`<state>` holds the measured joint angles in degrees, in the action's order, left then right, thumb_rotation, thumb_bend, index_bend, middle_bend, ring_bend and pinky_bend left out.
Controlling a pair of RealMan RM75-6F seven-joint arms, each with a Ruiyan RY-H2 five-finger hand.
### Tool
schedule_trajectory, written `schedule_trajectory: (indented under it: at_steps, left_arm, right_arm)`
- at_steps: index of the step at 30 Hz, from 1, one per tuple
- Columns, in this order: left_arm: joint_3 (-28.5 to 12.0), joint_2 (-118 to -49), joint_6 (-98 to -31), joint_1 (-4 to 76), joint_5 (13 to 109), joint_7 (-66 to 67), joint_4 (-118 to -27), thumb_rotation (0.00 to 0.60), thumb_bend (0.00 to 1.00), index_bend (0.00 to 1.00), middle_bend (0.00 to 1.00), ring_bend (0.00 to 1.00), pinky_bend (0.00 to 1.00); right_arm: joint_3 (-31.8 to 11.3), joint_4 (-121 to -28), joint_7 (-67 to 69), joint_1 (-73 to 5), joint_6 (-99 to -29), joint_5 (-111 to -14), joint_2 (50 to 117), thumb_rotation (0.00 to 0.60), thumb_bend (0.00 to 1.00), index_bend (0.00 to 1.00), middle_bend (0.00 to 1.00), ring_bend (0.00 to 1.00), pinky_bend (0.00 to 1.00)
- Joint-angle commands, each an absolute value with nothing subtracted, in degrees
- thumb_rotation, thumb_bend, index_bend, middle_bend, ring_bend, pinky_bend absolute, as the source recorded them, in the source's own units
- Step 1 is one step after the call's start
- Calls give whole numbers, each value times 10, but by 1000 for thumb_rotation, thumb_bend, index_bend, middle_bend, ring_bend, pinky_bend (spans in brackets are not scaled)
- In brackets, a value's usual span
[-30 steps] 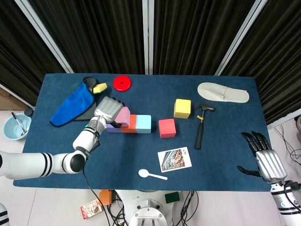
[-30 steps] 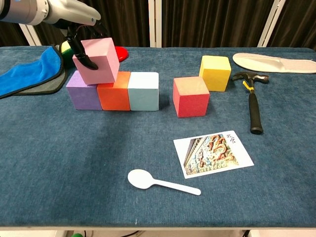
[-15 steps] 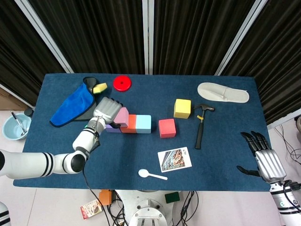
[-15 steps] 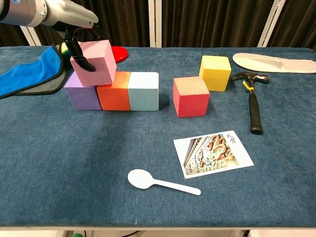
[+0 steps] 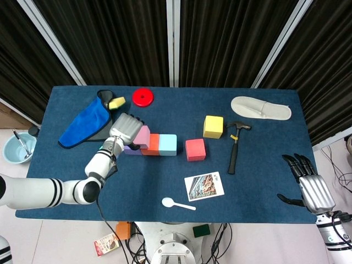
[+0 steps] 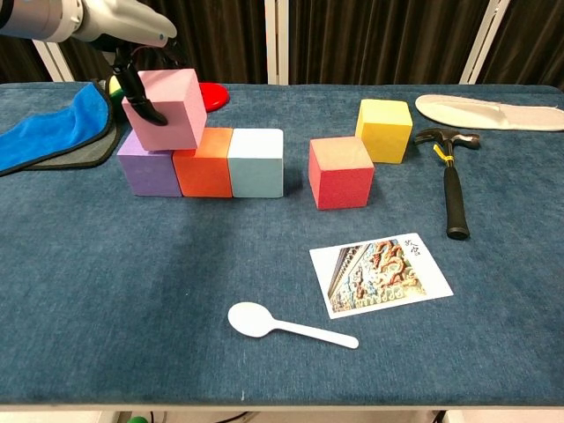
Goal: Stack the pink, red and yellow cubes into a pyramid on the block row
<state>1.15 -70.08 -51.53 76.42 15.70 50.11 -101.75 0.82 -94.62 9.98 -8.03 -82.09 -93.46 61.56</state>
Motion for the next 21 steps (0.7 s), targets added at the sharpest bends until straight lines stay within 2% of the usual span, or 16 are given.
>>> schedule_trajectory:
  at_steps: [1, 21]
  left_arm:
    - [14, -703, -515, 766, 155, 503, -1017, 433, 166, 299, 278, 266, 297]
    - [23, -711, -517, 776, 140, 509, -1011, 426, 166, 270, 251, 266, 298]
  right_arm:
    - [8, -945, 100, -80, -820, -934, 616, 600, 61, 0, 69, 0, 37]
    - [9, -942, 105, -81, -817, -932, 617, 600, 61, 0, 69, 0, 37]
